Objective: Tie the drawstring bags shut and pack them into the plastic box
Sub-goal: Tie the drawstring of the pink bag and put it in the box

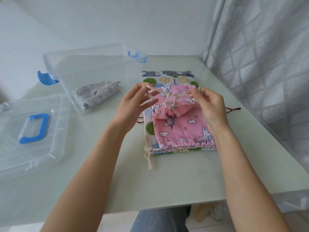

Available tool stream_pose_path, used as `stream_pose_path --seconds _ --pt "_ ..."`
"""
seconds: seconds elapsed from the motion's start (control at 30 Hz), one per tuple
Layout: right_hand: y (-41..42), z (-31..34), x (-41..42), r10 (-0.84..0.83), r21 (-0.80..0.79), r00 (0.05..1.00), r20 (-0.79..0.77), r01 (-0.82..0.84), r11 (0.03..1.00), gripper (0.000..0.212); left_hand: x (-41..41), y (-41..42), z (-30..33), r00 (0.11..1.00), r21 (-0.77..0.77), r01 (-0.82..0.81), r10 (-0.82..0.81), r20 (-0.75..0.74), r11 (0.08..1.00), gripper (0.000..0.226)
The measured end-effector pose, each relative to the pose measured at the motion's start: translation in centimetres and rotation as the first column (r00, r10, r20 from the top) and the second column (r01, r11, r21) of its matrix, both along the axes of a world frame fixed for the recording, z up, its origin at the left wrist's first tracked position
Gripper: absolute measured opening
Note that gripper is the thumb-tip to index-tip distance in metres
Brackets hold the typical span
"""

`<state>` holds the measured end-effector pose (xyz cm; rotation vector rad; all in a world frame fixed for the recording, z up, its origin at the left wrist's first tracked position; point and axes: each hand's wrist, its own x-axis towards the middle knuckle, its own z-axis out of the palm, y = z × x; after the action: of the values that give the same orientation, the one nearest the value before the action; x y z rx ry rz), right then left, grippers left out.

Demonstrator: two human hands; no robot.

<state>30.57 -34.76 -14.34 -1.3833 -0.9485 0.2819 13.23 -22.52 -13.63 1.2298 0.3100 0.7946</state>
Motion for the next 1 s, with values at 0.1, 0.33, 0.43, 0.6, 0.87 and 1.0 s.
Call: stream_pose_path --seconds 0.1,0.33,0.43,0.6,0.87,1.0 --pt "-0.8 -0.1 0.5 -0.04 0.04 0.998 -0.05 0.042 0.998 0.045 -0.1 -0.4 0.8 0.976 -0.198 0.103 -0.06 0.209 0.975 0.028" --pt "-2.9 0.4 0.7 -0.093 -0.109 0.991 0.092 0.102 0.989 0.023 0.1 -1.5 0.6 0.992 -0.012 -0.059 0.058 -0.115 0.998 0.022" --pt "-3.7 0.0 0.6 -0.067 -0.182 0.982 0.179 0.1 0.978 0.024 -0.4 -1.9 0.6 0.959 0.139 -0.124 0.154 -0.237 0.982 0.023" --pt "-5.0 -1.4 0.5 -0.179 -0.27 0.89 0.419 0.31 0.912 0.03 -1.7 -3.0 -0.8 0.91 0.237 -0.11 0.194 -0.368 0.965 0.025" --pt "-8.3 -0.9 -0.8 -0.251 -0.23 0.632 0.733 0.578 0.783 0.041 -4.6 -4.6 -1.4 0.88 0.393 -0.053 0.229 -0.417 0.918 0.036" --pt "-8.1 -0.5 -1.7 -0.264 -0.085 0.632 0.729 0.466 0.881 0.023 -5.1 -5.7 -0.3 0.852 0.654 -0.026 0.359 -0.381 0.756 0.041"
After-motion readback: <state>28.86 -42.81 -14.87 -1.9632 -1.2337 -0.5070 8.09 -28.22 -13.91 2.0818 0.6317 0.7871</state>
